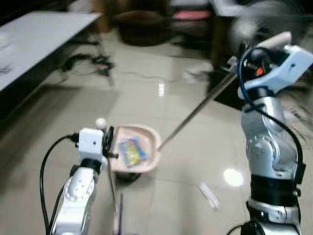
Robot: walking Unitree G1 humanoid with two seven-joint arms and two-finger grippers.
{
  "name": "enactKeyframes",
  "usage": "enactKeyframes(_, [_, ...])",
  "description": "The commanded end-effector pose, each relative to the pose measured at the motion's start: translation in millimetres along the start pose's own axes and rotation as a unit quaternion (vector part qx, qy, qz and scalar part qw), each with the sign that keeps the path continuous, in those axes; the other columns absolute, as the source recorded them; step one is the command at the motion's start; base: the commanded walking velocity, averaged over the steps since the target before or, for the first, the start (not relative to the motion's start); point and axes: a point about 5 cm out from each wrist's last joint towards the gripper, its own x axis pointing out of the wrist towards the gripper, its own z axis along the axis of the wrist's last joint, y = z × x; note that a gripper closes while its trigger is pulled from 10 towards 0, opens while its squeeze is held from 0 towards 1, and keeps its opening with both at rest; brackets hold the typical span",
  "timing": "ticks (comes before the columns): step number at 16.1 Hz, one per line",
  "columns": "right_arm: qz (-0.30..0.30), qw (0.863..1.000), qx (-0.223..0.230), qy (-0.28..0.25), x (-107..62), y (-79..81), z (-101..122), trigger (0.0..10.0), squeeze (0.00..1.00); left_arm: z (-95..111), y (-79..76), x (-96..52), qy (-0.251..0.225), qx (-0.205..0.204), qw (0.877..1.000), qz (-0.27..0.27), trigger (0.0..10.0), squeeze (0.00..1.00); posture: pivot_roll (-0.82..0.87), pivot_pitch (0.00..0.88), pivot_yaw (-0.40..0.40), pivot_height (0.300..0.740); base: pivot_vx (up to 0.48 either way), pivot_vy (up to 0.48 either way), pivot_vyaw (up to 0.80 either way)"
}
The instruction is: Sweep floor
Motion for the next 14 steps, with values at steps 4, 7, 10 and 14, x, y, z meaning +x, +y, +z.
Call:
enactKeyframes(4, [0.007, 0.999, 0.047, -0.024, 2.3, 7.2, 5.9, 10.0, 0.0, 4.1, 7.3, 1.5, -0.005, 0.016, 1.0, 0.008, 10.0, 0.0, 0.0, 0.022, 0.068, 0.74, 0.299, 0.0, 0.0])
enactKeyframes(7, [0.005, 0.999, 0.044, -0.026, 1.9, 5.6, 6.2, 10.0, 0.0, 4.1, 5.1, 2.3, -0.005, 0.017, 1.0, 0.002, 10.0, 0.0, 0.0, 0.022, 0.071, 0.74, 0.299, 0.0, 0.0])
enactKeyframes(10, [0.001, 0.999, 0.031, -0.026, -0.1, 1.6, 6.3, 10.0, 0.0, 3.9, 1.6, 3.7, -0.006, 0.019, 1.0, -0.006, 10.0, 0.0, -0.01, 0.023, 0.078, 0.74, 0.3, 0.0, 0.0])
enactKeyframes(14, [-0.002, 0.999, 0.024, -0.029, -0.6, -2.8, 7.8, 10.0, 0.0, 5.6, -0.5, 7.8, -0.008, 0.019, 1.0, -0.011, 10.0, 0.0, -0.01, 0.021, 0.083, 0.74, 0.296, 0.0, 0.0])
